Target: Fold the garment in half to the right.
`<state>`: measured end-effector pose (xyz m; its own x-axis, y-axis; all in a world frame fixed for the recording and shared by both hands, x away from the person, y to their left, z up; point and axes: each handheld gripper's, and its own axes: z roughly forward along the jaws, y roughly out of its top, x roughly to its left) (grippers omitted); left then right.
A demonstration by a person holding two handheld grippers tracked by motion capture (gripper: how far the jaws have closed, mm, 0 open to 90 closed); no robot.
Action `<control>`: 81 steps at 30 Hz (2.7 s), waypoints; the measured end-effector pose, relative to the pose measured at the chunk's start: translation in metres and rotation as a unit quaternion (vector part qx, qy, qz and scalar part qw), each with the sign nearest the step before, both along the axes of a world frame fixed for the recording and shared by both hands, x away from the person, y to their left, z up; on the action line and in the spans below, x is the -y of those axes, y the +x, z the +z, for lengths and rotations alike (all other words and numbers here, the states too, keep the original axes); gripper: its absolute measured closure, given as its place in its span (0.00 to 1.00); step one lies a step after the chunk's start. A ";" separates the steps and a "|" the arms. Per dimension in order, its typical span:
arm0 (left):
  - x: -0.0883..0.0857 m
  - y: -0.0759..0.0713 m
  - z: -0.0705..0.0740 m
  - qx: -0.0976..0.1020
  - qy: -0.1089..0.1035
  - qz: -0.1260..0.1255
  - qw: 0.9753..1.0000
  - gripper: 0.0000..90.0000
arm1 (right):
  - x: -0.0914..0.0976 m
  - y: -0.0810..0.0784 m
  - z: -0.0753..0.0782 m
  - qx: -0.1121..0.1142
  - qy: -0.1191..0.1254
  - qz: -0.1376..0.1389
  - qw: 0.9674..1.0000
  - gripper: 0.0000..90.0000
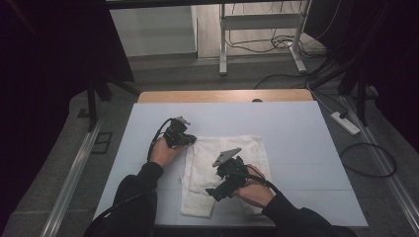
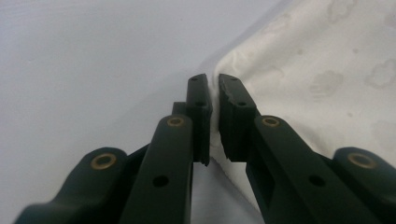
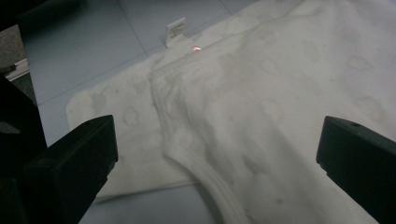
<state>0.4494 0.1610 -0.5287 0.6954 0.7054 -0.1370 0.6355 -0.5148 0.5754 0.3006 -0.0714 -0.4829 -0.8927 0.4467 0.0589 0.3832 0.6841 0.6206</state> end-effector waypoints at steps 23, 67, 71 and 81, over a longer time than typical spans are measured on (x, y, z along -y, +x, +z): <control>0.000 0.000 0.000 -0.002 -0.003 0.002 1.000 0.91 | -0.065 -0.034 -0.023 -0.027 -0.056 0.080 0.995 0.00; 0.001 0.003 0.004 -0.012 -0.016 0.025 0.999 0.92 | -0.074 -0.046 -0.023 -0.026 -0.020 0.191 0.981 0.96; 0.002 0.001 0.010 -0.001 -0.017 0.025 1.000 0.92 | -0.068 -0.045 -0.016 -0.022 -0.011 0.193 0.981 0.96; 0.004 0.001 0.021 0.009 -0.021 0.017 1.000 0.95 | -0.049 -0.040 -0.004 -0.024 0.011 0.185 0.982 0.96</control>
<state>0.4503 0.1565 -0.5078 0.6740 0.7222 -0.1554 0.6415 -0.4679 0.6080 0.2605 -0.0224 -0.4864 -0.9897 0.0902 0.1113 0.1402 0.7694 0.6232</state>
